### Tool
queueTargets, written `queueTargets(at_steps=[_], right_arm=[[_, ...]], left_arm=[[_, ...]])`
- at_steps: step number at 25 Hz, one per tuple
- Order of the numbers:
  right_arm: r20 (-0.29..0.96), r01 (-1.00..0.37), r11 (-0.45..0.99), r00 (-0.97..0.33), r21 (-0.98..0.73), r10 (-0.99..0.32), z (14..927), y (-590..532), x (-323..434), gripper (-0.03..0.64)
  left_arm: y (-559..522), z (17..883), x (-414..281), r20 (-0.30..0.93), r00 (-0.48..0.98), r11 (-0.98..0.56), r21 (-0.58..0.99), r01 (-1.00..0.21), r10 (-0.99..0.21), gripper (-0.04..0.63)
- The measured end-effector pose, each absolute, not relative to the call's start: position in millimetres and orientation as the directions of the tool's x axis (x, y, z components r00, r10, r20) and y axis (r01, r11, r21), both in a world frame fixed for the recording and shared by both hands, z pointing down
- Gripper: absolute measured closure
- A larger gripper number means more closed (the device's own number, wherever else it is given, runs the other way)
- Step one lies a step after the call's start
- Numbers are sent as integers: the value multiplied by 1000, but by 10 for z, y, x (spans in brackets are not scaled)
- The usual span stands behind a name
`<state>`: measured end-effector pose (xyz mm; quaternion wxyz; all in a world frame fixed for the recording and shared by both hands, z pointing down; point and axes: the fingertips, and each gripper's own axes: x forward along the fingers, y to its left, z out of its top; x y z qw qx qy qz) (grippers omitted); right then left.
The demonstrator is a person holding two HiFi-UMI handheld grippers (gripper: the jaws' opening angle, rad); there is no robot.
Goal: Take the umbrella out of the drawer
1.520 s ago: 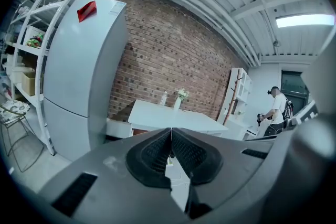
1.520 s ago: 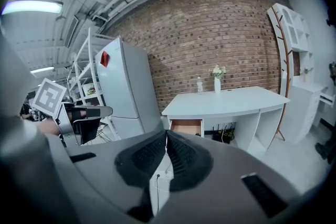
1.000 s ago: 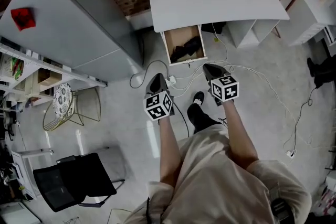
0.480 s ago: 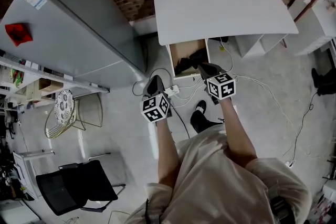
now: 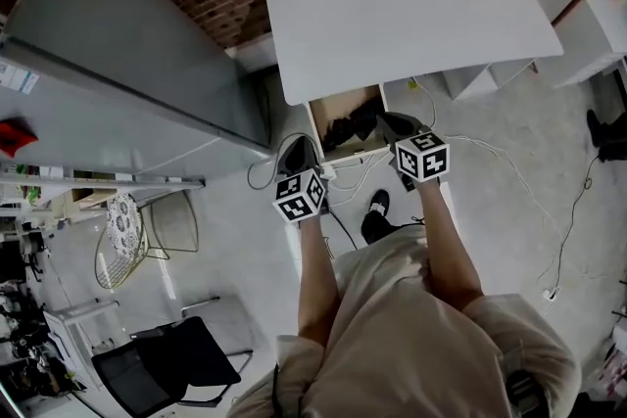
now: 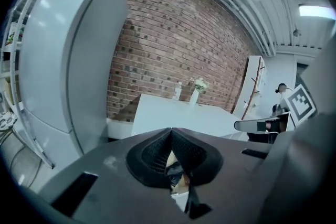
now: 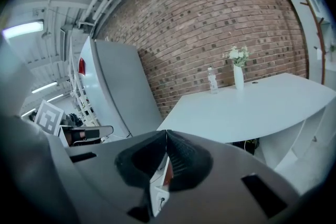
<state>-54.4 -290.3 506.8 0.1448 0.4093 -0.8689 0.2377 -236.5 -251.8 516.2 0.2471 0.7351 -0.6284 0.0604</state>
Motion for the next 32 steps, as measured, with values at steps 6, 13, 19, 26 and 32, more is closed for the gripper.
queueTargets(at_steps=[6,13,19,26,32], right_arm=[[404,-782,518,-623,-347,-670,5034,-3333,-394,548],[379,-730,427,-657,-534,-652,5447,-3302,-290,549],[470,-771,367,-617,-520,-631,5915,-3051,-188,549],[532,-788,377,-609,-486,-588,6490,-3117,-168,549],[548,-740,473,-672,-479,-497,6977,-3003,-269,549]], left_arm=[[-2885,5302,-2124,423,244,-131,278,-952,-872,584],[-2954,5673,-1950,505,285,-174,257,-951,-814,584],[-2876,6211,-1733,590,330,-223,248,-943,-737,584],[-2946,6945,-1478,654,387,-307,241,-921,-650,584],[-3206,7418,-1348,660,417,-397,191,-898,-625,584]])
